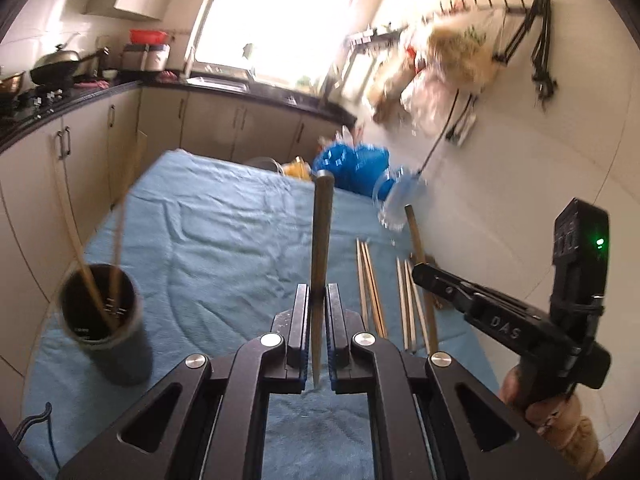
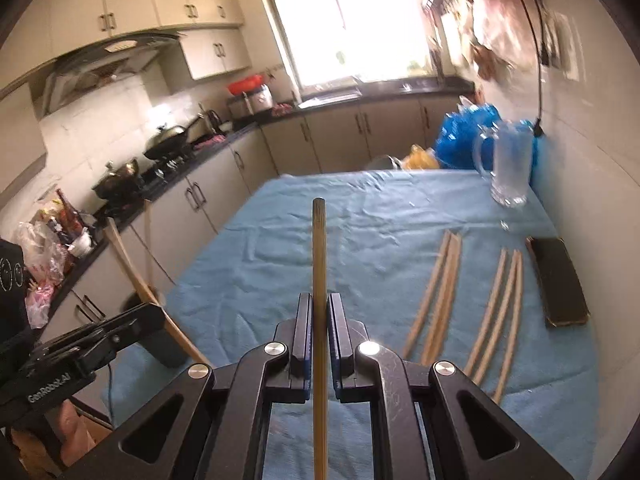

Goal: Organize utensils
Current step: 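Carry both chopsticks upright to the black cup and lower them in, then open both grippers to drop the chopsticks into the black cup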

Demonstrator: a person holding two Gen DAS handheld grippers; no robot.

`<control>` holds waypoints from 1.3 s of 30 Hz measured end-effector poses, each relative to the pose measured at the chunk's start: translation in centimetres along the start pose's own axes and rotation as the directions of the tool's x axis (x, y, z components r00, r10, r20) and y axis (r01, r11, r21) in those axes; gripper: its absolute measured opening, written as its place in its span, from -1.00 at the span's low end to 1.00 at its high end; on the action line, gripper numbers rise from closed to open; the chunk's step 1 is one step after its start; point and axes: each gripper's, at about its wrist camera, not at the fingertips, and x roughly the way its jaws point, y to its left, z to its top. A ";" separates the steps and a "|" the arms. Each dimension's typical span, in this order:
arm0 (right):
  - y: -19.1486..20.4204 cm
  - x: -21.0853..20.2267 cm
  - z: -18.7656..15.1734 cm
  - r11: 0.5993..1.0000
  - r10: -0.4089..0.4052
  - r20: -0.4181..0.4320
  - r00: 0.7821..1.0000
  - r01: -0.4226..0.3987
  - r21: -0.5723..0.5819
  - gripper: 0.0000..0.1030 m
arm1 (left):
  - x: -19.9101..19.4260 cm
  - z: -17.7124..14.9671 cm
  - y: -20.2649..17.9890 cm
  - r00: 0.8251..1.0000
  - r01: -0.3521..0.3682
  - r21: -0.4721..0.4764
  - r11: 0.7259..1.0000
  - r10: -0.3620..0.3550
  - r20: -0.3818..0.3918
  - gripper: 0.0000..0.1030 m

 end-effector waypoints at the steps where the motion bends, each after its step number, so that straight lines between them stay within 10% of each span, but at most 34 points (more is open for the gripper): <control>1: 0.8 -0.2 0.2 1.000 0.015 0.019 1.000 -0.015 -0.004 -0.84 | -0.9 0.2 0.3 1.000 -0.002 -0.003 1.000 0.002 0.021 -0.88; 23: 17.7 7.1 6.9 0.940 0.342 0.176 0.923 -0.337 -0.063 -0.84 | -13.7 6.8 12.1 0.930 -0.200 -0.106 0.974 0.223 0.293 -0.88; 32: 22.6 10.2 6.6 0.965 0.251 0.346 0.904 -0.207 -0.160 -0.84 | -8.6 8.0 14.5 0.944 -0.243 -0.078 0.967 0.254 0.213 -0.88; 39: 22.5 12.7 4.9 0.970 0.205 0.309 0.929 -0.151 -0.189 -0.84 | -5.8 7.2 15.6 0.958 -0.240 -0.106 0.965 0.253 0.136 -0.88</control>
